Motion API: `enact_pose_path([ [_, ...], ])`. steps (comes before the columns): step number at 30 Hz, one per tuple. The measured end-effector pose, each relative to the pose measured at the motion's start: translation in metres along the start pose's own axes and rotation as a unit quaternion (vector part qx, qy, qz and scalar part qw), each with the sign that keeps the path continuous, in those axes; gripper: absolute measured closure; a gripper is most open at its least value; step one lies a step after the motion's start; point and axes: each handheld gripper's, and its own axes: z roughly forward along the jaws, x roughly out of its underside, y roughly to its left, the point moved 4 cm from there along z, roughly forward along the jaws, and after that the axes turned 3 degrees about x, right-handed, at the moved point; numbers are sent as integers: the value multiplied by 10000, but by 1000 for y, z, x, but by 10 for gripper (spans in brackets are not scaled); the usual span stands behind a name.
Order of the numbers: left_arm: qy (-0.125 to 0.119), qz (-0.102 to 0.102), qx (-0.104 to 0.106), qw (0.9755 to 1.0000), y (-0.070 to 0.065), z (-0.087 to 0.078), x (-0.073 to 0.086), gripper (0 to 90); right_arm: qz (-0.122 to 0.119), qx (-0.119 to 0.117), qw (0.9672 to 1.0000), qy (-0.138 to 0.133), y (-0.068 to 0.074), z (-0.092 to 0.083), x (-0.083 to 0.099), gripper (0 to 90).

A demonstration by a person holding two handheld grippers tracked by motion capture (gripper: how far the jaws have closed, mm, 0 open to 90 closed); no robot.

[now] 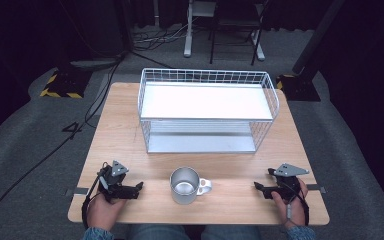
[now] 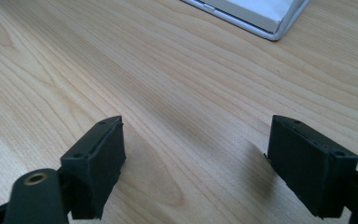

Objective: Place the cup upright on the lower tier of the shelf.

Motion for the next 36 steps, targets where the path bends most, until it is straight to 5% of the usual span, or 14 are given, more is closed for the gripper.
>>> enact_pose_path([
  [29, -4, -40, -60, 10000, -4, 2, -2, 0, -86, 82, 9999, -31, 2, -1, 0, 192],
  [36, -541, -74, -23, 9985, -12, -15, -9, 0, -94, 85, 9999, -40, 2, -1, 0, 194],
])
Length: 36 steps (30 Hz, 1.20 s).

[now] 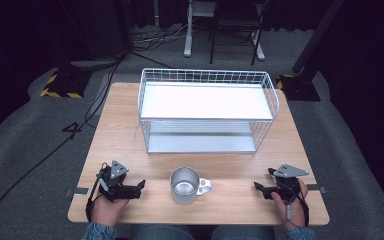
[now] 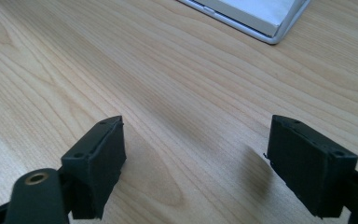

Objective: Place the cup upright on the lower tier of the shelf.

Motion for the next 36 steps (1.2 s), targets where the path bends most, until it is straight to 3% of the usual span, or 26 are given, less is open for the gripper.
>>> enact_pose_path([
  [5, -214, -1, 141, 9997, -7, -11, 1, 0, -5, 3, 10000, 4, 0, 0, 0, 194],
  [7, -301, 88, 183, 9993, -11, -15, 1, 0, -5, 3, 10000, 4, 0, 0, 0, 194],
  [11, -523, 20, 296, 9982, -18, -22, 1, 0, -7, 0, 10000, -5, 0, 0, 0, 194],
  [13, -734, -16, 405, 9965, -25, -29, 1, 0, -10, 2, 10000, -2, 0, 0, 0, 194],
  [15, -777, 14, 454, 9959, -28, -32, 1, 0, -6, 1, 10000, 0, 0, 0, 0, 194],
  [18, -1057, -20, 652, 9923, -37, -39, 1, 0, -8, 4, 10000, 0, 0, 0, 0, 194],
  [24, -1234, 179, 820, 9888, -52, -46, 1, 0, -12, 15, 10000, 0, 0, 0, 0, 194],
  [27, -1322, 145, 852, 9874, -57, -48, 0, 0, -17, 22, 10000, 5, 0, 0, 0, 194],
  [30, -1476, 99, 1000, 9839, -63, -49, -1, 0, -16, 15, 10000, -1, 0, 0, 0, 194],
  [36, -1456, 176, 1177, 9822, -71, -45, -1, 0, -9, 12, 10000, 2, 0, 0, 0, 194],
])
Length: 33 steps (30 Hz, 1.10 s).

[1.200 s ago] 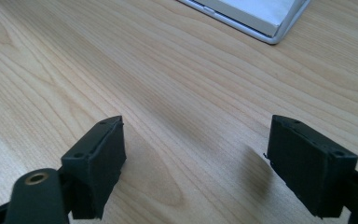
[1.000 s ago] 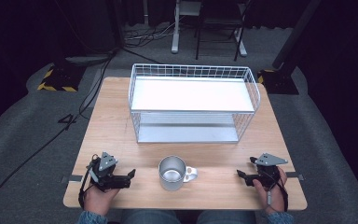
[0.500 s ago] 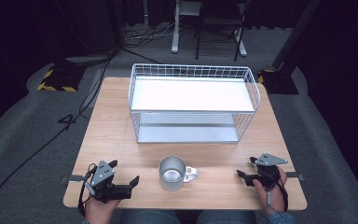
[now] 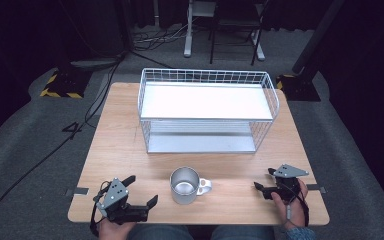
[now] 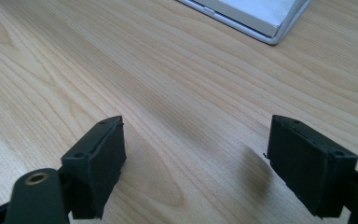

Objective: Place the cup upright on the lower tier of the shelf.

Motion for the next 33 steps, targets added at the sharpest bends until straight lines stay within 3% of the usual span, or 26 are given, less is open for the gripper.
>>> enact_pose_path([
  [11, 93, 181, 413, 9989, -20, 24, -3, 0, -2, -9, 10000, -4, 0, 0, 0, 194],
  [24, 283, 312, 927, 9948, -35, 58, -7, 0, -7, 24, 10000, 2, 0, 0, 0, 190],
  [28, 324, 453, 911, 9943, -39, 66, -7, 0, -2, 11, 10000, 1, 0, 0, 0, 190],
  [33, 414, 425, 858, 9945, -39, 76, -4, 0, -12, 24, 10000, -6, 0, 0, 0, 189],
])
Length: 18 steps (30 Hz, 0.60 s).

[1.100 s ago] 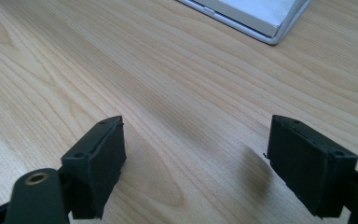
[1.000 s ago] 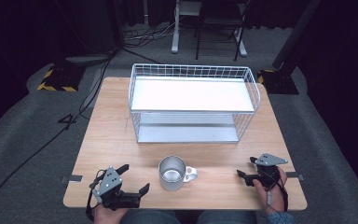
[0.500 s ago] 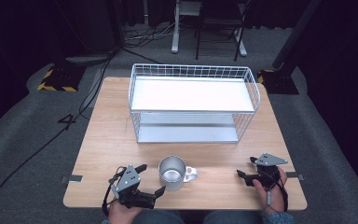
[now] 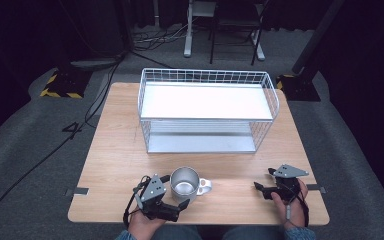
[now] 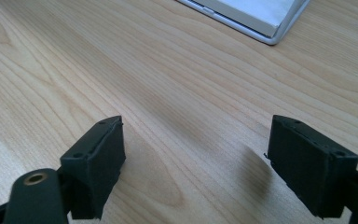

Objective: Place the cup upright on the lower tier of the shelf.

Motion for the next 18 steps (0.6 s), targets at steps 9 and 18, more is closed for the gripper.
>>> enact_pose_path([
  [9, 164, 21, -145, 9998, 2, 19, 3, 0, 3, 1, 10000, 2, 0, 0, 0, 189],
  [18, 277, 55, -303, 9991, 3, 32, 4, 0, -6, 13, 10000, 4, 0, 0, 0, 189],
])
